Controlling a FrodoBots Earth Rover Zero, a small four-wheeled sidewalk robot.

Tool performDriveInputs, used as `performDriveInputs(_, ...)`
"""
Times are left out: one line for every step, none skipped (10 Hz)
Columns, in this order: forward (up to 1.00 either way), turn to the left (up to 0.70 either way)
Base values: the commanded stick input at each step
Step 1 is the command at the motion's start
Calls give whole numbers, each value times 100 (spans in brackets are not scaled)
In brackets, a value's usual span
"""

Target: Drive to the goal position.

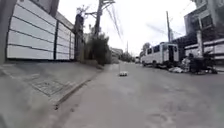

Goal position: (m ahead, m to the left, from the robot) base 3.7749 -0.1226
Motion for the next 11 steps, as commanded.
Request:
performDriveInputs(100, 0)
performDriveInputs(100, 0)
performDriveInputs(100, 0)
performDriveInputs(100, -3)
performDriveInputs(100, -13)
performDriveInputs(100, -24)
performDriveInputs(100, -10)
performDriveInputs(100, -4)
performDriveInputs(100, -12)
performDriveInputs(100, -20)
performDriveInputs(100, -30)
